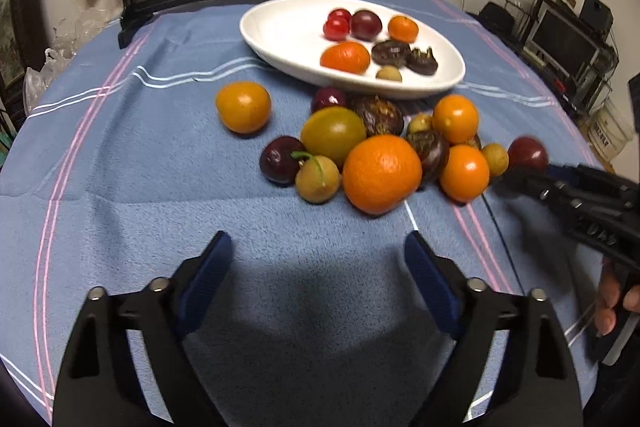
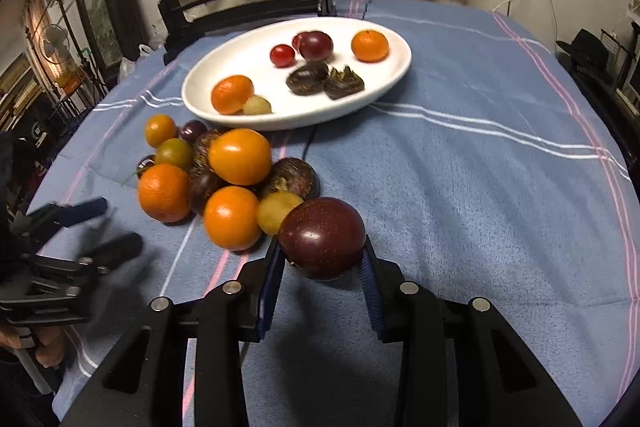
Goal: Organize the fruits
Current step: 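Grasp a dark red plum with the right tool while the left tool reaches a tangerine, then carry the plum with the right tool while the left tool grasps and carries a tangerine to the plate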
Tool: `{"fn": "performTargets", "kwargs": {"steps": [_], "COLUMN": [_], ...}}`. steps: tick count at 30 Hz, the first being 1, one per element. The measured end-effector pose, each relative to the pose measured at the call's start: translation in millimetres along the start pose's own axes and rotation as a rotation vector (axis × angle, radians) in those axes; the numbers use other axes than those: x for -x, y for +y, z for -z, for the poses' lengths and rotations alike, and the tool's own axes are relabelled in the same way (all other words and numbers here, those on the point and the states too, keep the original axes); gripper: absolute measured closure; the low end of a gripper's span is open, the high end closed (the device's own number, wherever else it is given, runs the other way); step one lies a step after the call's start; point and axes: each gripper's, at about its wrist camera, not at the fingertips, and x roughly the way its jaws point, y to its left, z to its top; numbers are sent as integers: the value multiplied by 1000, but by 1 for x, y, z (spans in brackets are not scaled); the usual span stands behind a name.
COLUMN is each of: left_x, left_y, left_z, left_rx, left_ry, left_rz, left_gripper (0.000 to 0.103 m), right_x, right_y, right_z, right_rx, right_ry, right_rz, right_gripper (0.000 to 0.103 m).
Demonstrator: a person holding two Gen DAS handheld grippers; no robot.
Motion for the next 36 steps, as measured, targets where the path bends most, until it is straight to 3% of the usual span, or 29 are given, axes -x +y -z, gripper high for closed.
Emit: {"fn": "performTargets", "kwargs": {"steps": [4,7,16,17,19,24,27,29,30,32,33,34,36], "left_x": [-4,-2,-2,-5,-16,-22,-28,-30,-31,-33,-32,-31,-29], "left_y": [3,-3,-38,-40,-43,-38,-35,-37,-39,-43,-45,-47,-51], "left_z": [-1,-1,-11,-12,-13,-24,-33,-37,-37,-38,-37,-36,-34], "left_rx": [19,2,-62,-63,-65,-43,-38,-54,-70,-100,-105,-117,-135], "left_ry": [11,11,37,41,66,48,47,29,13,1,-7,-11,-23], "left_rz": [14,3,70,79,83,55,61,16,-17,-30,-28,-3,-27], "left_gripper": [30,42,43,54,61,58,42,27,26,27,30,41,45], "right_x": [6,7,15,15,17,21,21,20,20,19,19,19,19], "right_y": [-3,-3,5,5,5,8,9,9,9,10,10,11,11], "right_z": [-1,-1,0,0,1,3,4,4,5,5,5,5,5], "right_rx": [-13,-10,11,9,9,19,22,23,24,26,28,29,29], "right_ry": [-24,-26,-48,-50,-54,-62,-61,-57,-55,-52,-52,-52,-53], "right_rz": [-4,-8,-37,-40,-46,-57,-60,-55,-54,-53,-53,-55,-61], "right_gripper": [65,65,65,65,65,65,65,65,65,65,65,65,65]}}
